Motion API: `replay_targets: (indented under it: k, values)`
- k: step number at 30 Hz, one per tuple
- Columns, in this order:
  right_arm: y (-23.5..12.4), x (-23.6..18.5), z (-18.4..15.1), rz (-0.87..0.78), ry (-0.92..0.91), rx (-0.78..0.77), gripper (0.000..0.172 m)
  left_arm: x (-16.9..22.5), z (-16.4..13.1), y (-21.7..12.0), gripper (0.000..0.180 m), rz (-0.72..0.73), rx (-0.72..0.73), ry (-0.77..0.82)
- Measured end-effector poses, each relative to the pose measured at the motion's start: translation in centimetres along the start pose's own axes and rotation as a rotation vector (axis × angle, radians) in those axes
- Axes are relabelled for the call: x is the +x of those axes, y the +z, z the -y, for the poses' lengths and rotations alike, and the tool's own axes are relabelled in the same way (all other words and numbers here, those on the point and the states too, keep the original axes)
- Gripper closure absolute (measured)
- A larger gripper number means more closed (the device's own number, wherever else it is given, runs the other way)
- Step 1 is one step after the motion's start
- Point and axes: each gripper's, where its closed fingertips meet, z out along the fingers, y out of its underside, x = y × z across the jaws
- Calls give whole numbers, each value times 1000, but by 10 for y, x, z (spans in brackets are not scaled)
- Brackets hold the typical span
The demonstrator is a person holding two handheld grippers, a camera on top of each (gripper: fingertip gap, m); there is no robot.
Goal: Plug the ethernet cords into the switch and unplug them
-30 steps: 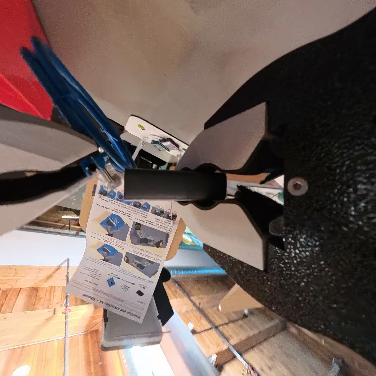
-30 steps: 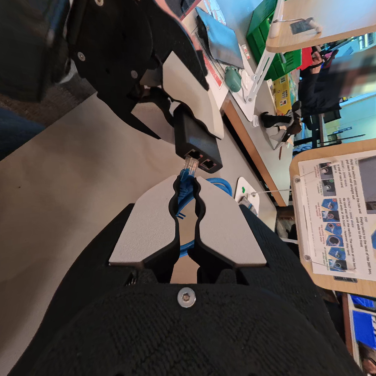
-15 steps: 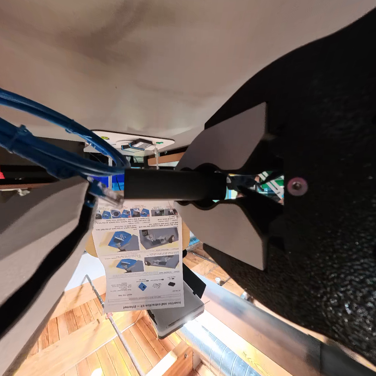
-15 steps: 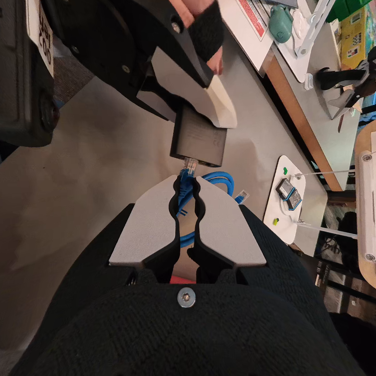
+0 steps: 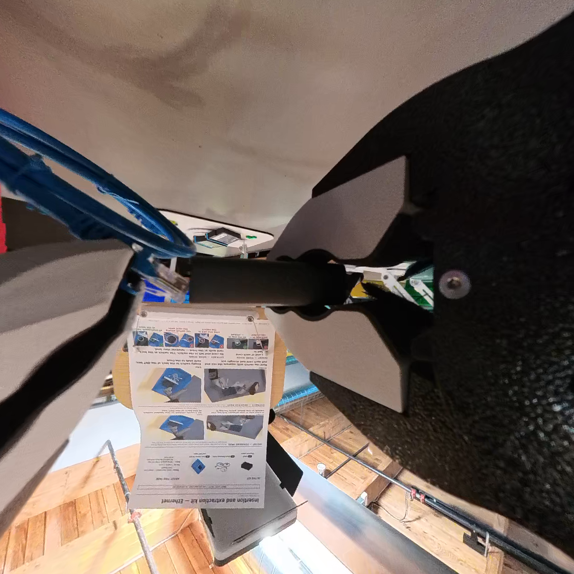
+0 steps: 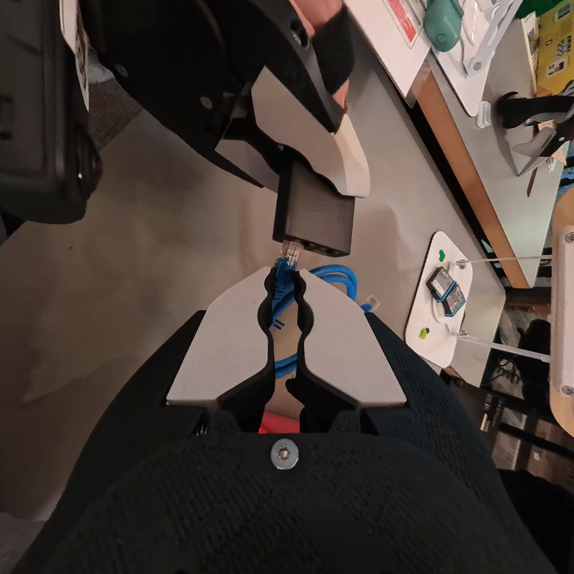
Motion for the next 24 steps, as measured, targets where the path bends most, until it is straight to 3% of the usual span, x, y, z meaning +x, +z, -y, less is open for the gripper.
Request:
replay_targets:
  k: [10,18,24]
  values:
    - [2,-5,-10,48,18,-27,162,12,8,1,159,-67,18,10]
    - [2,-22,-16,289,199,37,162,36,17,-3,159,-255,60,-37]
    - [5,-40,-31,382,243,-84,162,46,28,-4,159,-301,90,-12]
